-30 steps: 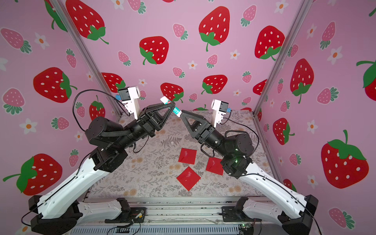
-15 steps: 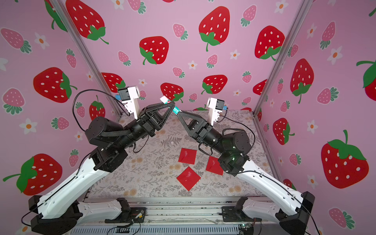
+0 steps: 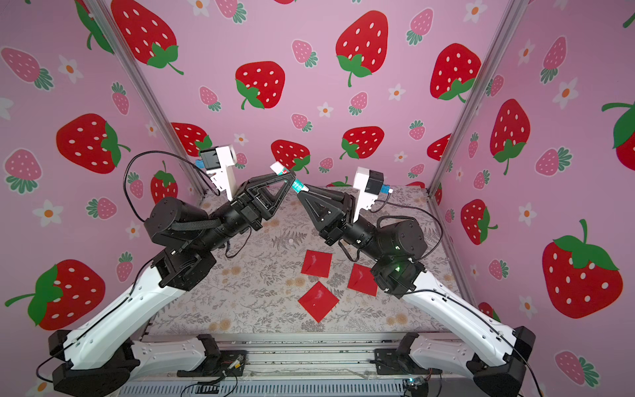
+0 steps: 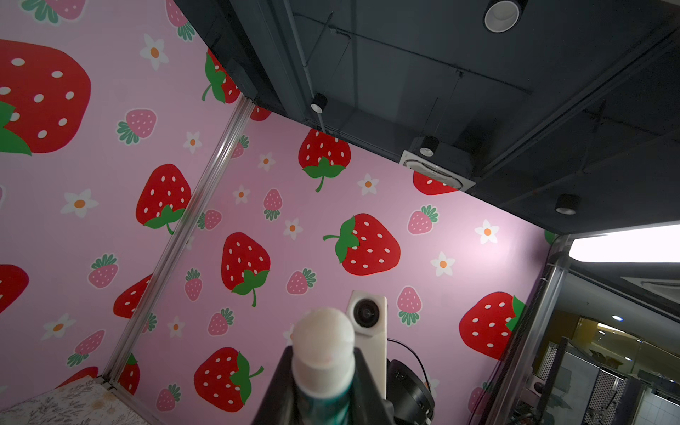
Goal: Seal the envelope with a glue stick
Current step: Screw the glue stick.
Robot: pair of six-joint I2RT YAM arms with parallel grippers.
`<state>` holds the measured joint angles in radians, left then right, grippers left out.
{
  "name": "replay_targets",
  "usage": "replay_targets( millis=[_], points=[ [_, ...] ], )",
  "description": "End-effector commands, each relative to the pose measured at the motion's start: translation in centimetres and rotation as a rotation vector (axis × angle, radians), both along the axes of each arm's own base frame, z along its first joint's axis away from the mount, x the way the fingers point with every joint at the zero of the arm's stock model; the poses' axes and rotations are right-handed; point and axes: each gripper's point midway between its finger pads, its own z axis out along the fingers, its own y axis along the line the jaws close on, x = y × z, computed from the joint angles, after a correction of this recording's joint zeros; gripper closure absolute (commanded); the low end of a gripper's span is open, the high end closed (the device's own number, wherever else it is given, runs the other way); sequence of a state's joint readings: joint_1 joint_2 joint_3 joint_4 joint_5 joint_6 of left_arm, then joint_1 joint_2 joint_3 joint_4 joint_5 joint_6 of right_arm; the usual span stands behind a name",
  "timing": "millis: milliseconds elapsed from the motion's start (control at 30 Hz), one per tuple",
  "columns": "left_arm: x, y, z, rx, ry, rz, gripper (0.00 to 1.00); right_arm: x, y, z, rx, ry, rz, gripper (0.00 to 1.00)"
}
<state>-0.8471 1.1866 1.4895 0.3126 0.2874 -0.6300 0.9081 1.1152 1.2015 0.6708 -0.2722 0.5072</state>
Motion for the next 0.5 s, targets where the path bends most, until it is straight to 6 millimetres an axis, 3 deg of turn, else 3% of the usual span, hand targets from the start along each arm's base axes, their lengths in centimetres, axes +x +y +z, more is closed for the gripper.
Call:
replay_targets(
  millis=[0, 100, 200, 267, 333, 467],
  points=[
    [-0.1, -0.1, 0.3, -0.021, -0.010, -0.018, 1.00, -1.1, -0.2, 1.4, -0.118, -0.489, -0.318, 0.85],
    [0.0, -0.3, 0.1, -0.022, 0.001, -0.026, 1.00, -3.4, 1.7, -0.3, -0.216, -0.982, -0.482, 0.87],
    [0.1, -0.3, -0.1, -0.022, 0.008, -0.024, 1.00, -3.4, 2.5, -0.6, -0.246, -1.133, -0.577, 0.86],
    [0.1, -0.3, -0.2, -0.020, 0.009, -0.020, 1.00, -3.0, 2.4, -0.6, -0.262, -1.094, -0.574, 0.75],
    [0.0, -0.2, -0.1, -0.019, 0.003, -0.015, 1.00, -2.3, 1.5, -0.2, -0.247, -0.947, -0.556, 0.65],
    [-0.2, 0.1, 0.1, -0.010, -0.012, -0.004, 1.00, 0.8, -2.4, 1.3, -0.129, -0.391, -0.499, 0.55]
  ],
)
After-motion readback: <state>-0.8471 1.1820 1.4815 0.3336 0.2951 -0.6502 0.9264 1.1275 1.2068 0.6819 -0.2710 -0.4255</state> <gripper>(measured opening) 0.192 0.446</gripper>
